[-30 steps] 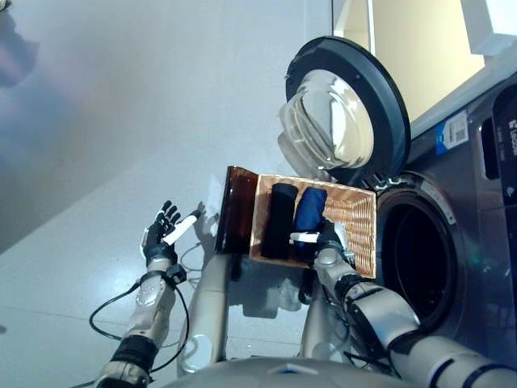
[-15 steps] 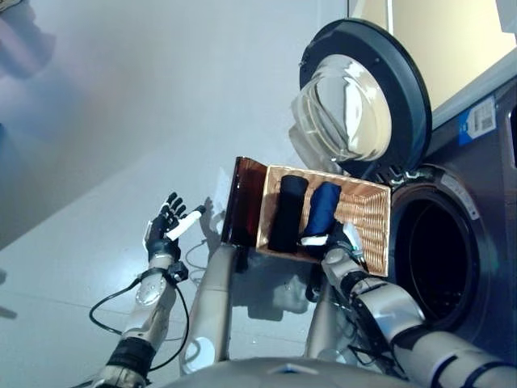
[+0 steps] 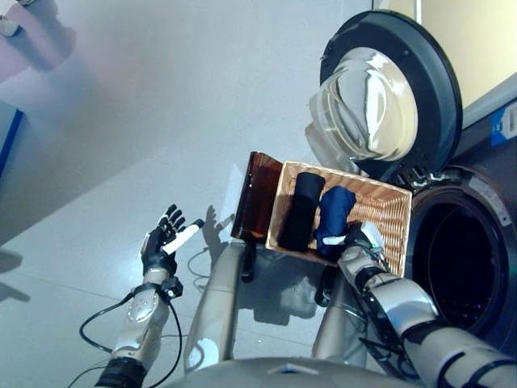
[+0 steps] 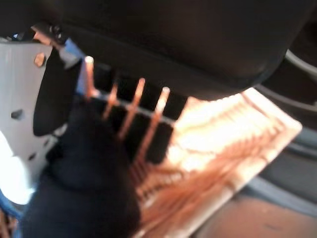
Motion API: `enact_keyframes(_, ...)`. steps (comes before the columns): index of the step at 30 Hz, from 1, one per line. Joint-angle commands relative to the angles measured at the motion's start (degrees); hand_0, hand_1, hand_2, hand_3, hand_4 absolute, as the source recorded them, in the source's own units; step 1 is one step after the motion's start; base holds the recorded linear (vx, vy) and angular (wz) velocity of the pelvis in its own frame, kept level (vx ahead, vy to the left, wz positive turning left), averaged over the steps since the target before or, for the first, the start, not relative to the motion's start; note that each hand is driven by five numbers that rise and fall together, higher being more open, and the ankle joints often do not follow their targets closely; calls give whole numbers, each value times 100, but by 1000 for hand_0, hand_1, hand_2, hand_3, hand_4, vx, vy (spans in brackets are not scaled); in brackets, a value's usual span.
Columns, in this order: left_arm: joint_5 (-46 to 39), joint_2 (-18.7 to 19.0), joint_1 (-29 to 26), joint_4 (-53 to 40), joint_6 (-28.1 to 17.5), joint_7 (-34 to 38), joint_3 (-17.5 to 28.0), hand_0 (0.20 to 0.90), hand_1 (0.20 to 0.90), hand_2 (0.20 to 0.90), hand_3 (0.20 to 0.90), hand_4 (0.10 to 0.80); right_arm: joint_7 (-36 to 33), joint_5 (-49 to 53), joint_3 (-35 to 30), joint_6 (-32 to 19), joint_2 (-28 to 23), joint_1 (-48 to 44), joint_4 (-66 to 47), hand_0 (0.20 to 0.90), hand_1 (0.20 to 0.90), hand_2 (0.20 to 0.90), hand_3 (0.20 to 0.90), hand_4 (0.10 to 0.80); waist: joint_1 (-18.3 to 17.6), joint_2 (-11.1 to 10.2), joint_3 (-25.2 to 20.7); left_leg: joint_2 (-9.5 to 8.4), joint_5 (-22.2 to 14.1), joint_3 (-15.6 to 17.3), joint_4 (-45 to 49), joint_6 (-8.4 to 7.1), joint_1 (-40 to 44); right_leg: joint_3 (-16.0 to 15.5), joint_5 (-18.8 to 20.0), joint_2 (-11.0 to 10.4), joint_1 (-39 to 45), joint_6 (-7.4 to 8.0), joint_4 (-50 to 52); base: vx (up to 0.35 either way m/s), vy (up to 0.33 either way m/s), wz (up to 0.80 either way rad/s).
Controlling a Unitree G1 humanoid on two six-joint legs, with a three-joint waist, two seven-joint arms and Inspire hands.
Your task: Pick up the clothes and place them into the washing machine
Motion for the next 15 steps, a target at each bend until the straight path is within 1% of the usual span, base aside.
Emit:
enact_keyframes(1,63,344,-163,-655,-349,-105,100,900,900,900,900,800,-77,6,-64,-49,-318,-114,303,200,200,200,200,300,255,22,-286,248,-174,-202,24,-325,130,179,474,52,-62,-204,-343,18,-19,5)
enact_keyframes(4,74,348,-155,-645,-333,-121,107,900,900,900,900,800,-56,75,-114,-60,-375,-130,314,200,200,200,200,300,258,12,-293,232,-170,-203,8,-316,145,196,488,58,-69,-201,-343,22,-13,5)
enact_keyframes(9,105,291,-192,-583,-331,-66,159,900,900,900,900,800,-106,214,-203,-154,-290,119,211,200,200,200,200,300,208,13,-294,246,-185,-189,6,-318,170,208,481,52,-65,-195,-338,6,-1,0)
enact_keyframes(13,116,256,-216,-501,-339,-9,205,900,900,900,900,800,-146,635,-441,-321,-276,269,119,200,200,200,200,300,161,-16,-292,247,-144,-148,-160,-330,287,170,540,67,39,-162,-496,37,-6,0)
enact_keyframes(15,99,240,-213,-459,-346,10,219,900,900,900,900,800,-183,1051,-685,-455,-321,304,90,200,200,200,200,300,138,-29,-296,242,-107,-128,-315,-329,395,134,617,88,146,-121,-662,64,-2,2)
